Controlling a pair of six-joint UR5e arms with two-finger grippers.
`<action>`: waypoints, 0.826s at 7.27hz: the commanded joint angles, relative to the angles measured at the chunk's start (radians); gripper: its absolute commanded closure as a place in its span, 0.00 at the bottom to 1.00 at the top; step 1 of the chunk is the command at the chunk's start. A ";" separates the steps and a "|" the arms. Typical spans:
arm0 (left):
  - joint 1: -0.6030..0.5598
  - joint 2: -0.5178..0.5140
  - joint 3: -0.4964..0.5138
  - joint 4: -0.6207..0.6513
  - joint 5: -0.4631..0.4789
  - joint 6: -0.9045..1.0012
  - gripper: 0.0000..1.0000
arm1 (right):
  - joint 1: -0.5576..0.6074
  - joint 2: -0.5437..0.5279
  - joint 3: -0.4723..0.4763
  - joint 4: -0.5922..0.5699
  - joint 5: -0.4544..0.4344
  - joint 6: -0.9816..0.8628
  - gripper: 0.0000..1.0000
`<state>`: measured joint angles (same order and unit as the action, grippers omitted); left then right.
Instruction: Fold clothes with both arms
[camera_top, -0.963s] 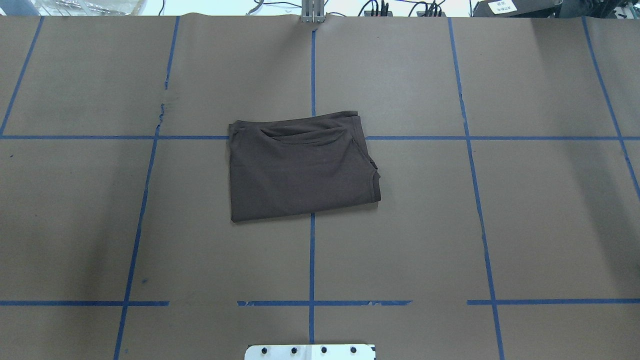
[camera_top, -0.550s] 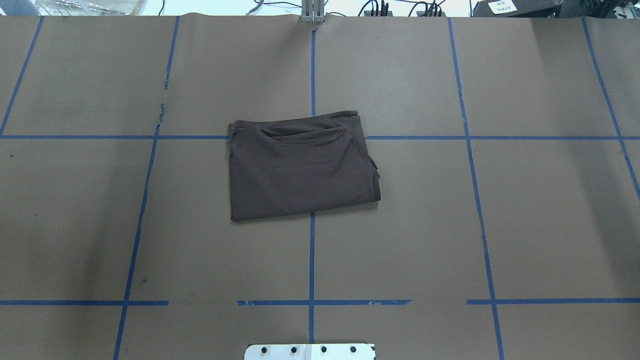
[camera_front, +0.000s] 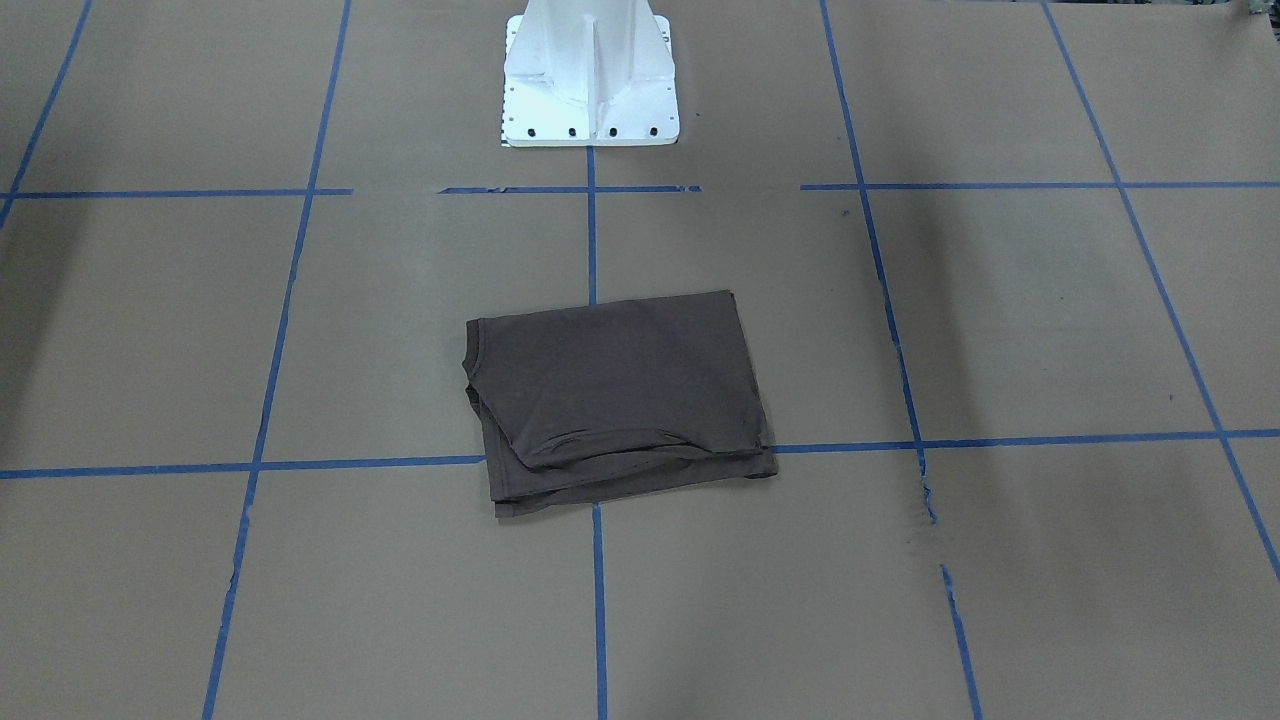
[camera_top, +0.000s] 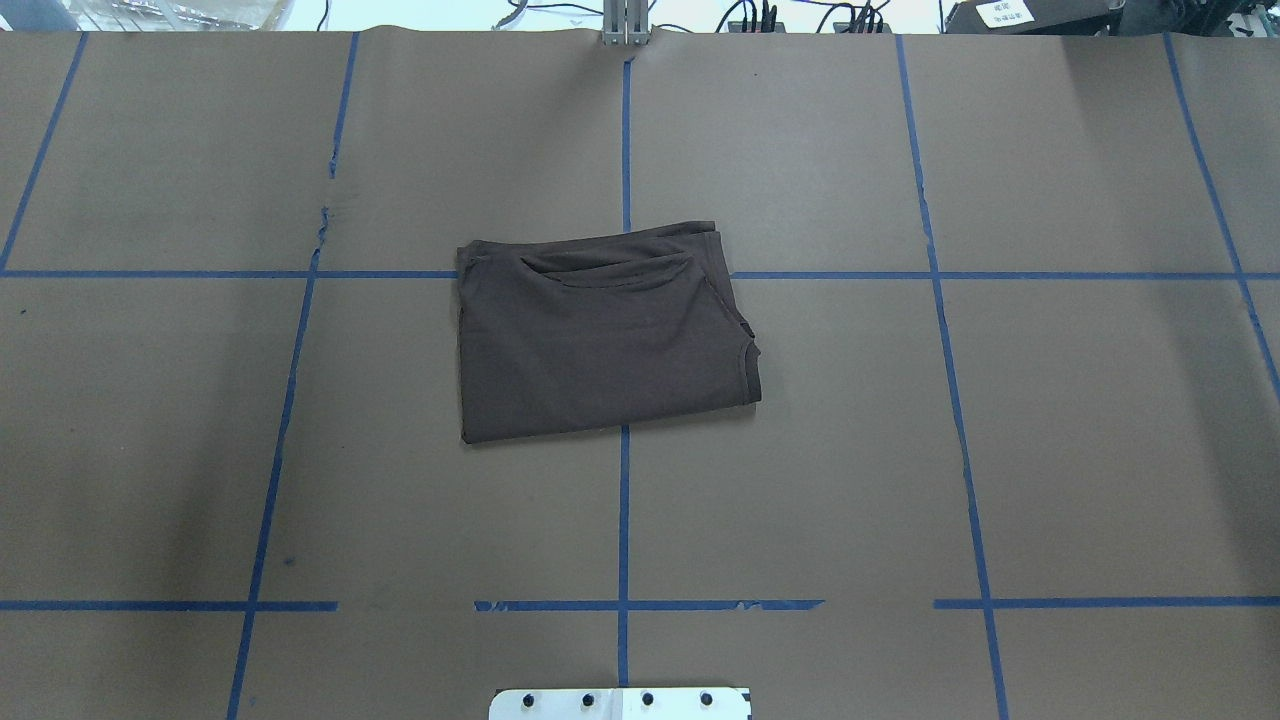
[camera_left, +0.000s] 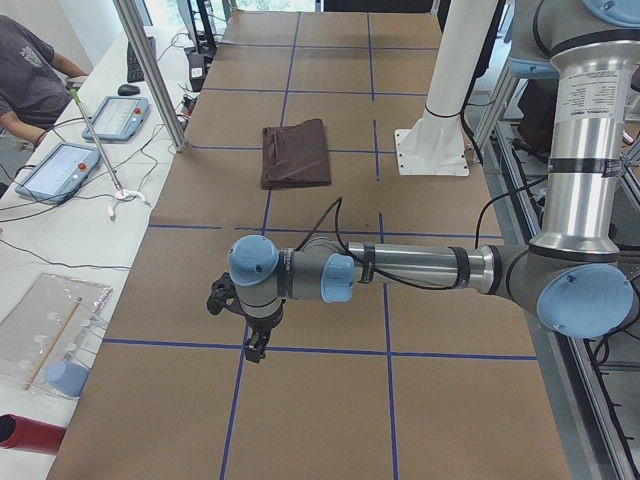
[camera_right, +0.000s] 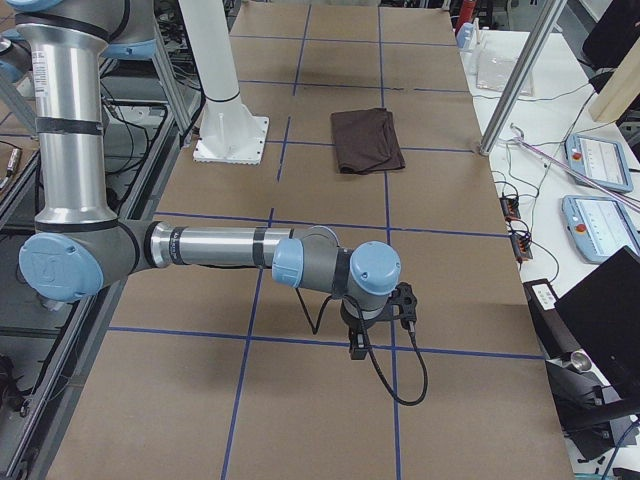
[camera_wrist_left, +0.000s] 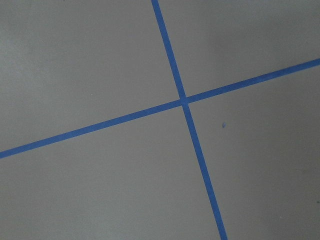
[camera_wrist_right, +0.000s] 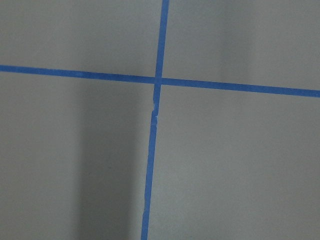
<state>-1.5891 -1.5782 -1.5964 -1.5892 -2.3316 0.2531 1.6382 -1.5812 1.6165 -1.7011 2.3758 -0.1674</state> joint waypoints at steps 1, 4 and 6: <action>0.000 -0.002 0.000 0.000 0.000 -0.008 0.00 | 0.000 -0.003 -0.007 0.047 0.003 0.077 0.00; 0.000 0.000 0.003 0.000 -0.006 -0.011 0.00 | 0.000 -0.002 -0.009 0.046 0.028 0.077 0.00; 0.001 -0.003 0.000 -0.005 -0.009 -0.183 0.00 | 0.000 -0.002 -0.007 0.047 0.028 0.077 0.00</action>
<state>-1.5891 -1.5801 -1.5956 -1.5903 -2.3389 0.1658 1.6383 -1.5833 1.6079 -1.6542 2.4033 -0.0907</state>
